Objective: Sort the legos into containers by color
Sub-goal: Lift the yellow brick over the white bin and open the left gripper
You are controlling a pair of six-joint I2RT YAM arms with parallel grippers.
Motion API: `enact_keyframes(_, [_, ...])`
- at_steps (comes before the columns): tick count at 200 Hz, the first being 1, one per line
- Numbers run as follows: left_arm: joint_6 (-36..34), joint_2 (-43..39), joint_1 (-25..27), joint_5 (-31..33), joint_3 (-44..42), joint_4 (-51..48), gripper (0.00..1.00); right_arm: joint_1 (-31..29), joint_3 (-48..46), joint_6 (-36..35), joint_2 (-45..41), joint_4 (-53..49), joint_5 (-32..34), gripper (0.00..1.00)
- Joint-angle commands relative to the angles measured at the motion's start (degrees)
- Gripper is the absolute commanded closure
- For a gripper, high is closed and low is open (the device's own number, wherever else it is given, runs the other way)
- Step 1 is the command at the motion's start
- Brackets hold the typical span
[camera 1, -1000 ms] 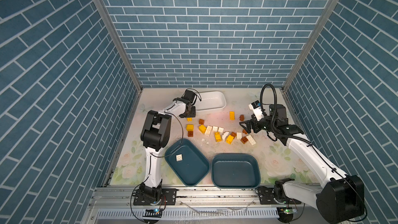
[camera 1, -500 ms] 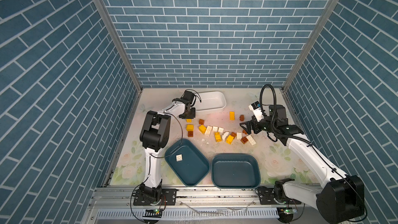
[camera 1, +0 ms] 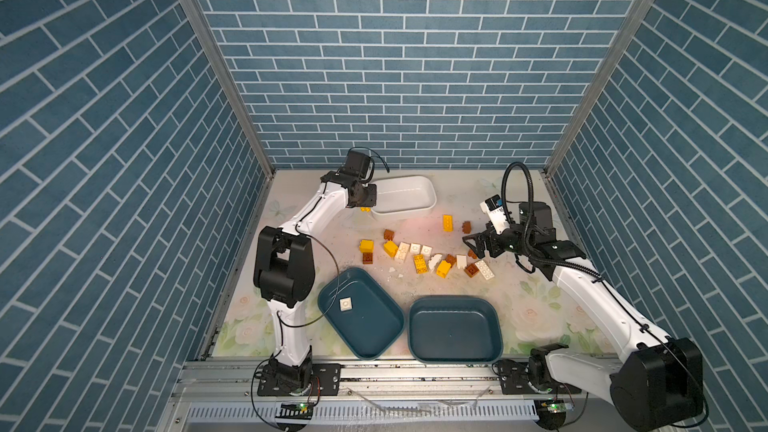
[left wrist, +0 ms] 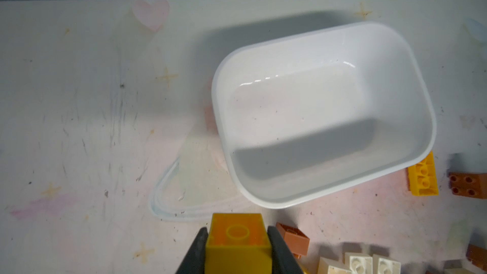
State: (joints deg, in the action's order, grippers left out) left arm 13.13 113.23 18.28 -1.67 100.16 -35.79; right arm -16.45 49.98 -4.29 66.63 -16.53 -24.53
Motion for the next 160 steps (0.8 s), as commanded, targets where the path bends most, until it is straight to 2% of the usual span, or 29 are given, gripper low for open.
enact_keyframes(1, [-1.7,5.7,0.0,-1.5,5.0,2.6,0.76,0.0,2.4,0.4,0.0,1.3,0.6,0.01])
enact_keyframes(45, [-2.8,16.3,0.0,-3.7,15.4,5.6,0.75,0.1,3.5,0.2,0.0,0.2,1.9,0.02])
enact_keyframes(67, [-3.4,20.5,-0.1,-3.3,19.6,5.0,0.72,0.3,3.7,0.0,-0.3,-0.5,2.9,0.02])
enact_keyframes(75, [-3.6,21.7,-0.1,-3.1,21.3,4.2,0.68,0.2,3.7,0.0,-0.4,-0.9,3.0,0.02])
enact_keyframes(95, [-3.7,22.8,0.0,-3.2,24.4,1.3,0.50,0.3,4.2,-0.3,-0.3,-1.8,3.2,0.02])
enact_keyframes(113, [-3.6,20.8,0.0,-3.1,23.8,-1.3,0.38,0.3,4.5,-0.3,-0.4,-2.5,2.9,0.01])
enact_keyframes(133, [-2.9,15.6,0.1,-4.1,18.9,-4.2,0.35,0.4,4.6,-0.4,-0.4,-3.4,2.0,0.02])
enact_keyframes(160, [-1.9,5.4,0.7,-4.5,5.9,-6.5,0.33,0.3,4.3,-0.3,-0.5,-4.5,0.2,0.01])
